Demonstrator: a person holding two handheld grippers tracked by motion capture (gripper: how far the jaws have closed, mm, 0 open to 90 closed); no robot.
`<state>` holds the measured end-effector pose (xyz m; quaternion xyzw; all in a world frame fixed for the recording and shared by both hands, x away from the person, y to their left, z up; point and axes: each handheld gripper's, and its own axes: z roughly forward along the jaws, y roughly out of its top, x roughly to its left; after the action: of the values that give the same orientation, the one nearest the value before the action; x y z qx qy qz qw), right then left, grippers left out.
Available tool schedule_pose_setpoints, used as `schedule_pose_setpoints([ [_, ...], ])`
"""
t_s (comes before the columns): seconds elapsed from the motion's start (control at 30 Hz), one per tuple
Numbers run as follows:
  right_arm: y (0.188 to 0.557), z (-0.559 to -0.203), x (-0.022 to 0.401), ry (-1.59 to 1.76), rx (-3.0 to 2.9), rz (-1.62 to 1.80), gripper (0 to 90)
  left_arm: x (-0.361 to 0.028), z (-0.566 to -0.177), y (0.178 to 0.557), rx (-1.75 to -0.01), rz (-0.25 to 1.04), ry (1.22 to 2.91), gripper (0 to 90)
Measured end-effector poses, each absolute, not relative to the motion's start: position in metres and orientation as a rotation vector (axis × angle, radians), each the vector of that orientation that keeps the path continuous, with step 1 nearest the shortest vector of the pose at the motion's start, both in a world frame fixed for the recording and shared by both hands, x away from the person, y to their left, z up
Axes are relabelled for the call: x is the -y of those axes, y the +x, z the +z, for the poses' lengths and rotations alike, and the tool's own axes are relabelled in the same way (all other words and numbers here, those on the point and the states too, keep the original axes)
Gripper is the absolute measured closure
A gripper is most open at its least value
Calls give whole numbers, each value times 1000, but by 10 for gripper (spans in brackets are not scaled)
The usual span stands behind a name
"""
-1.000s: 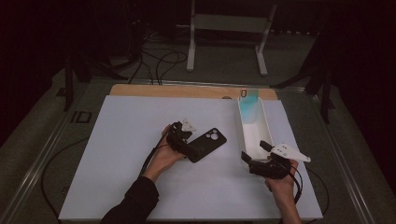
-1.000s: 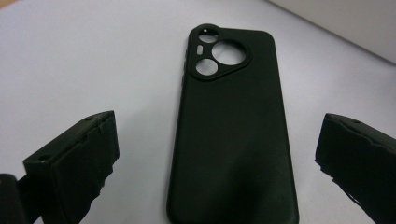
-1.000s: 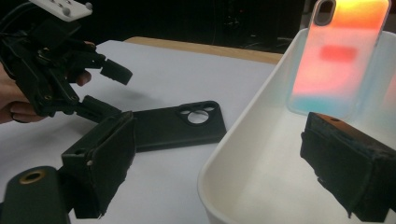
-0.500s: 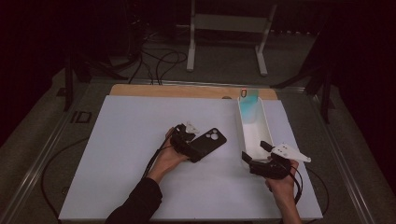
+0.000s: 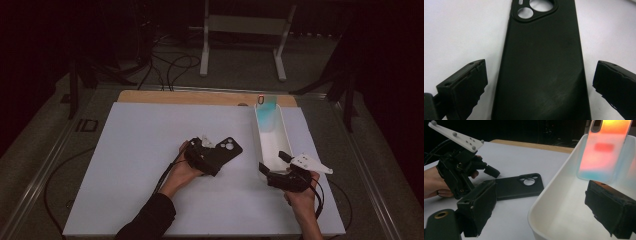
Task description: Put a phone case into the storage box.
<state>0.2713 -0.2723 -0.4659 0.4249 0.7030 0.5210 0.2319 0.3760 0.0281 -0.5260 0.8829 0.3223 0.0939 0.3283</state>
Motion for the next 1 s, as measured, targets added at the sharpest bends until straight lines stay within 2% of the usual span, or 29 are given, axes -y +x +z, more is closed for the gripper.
schedule_pose_setpoints([
  [0.5, 271, -466, 271, 1167, -1936, 1429, 103, -23, -526, 377, -843, 259, 2377, 10],
  [0.73, 271, -467, 272, 1169, -1937, 1426, 104, -25, -521, 375, -844, 253, 2407, 123],
  [1.0, 271, -467, 271, 1167, -1942, 1425, 104, -23, -519, 373, -854, 262, 2416, 154],
])
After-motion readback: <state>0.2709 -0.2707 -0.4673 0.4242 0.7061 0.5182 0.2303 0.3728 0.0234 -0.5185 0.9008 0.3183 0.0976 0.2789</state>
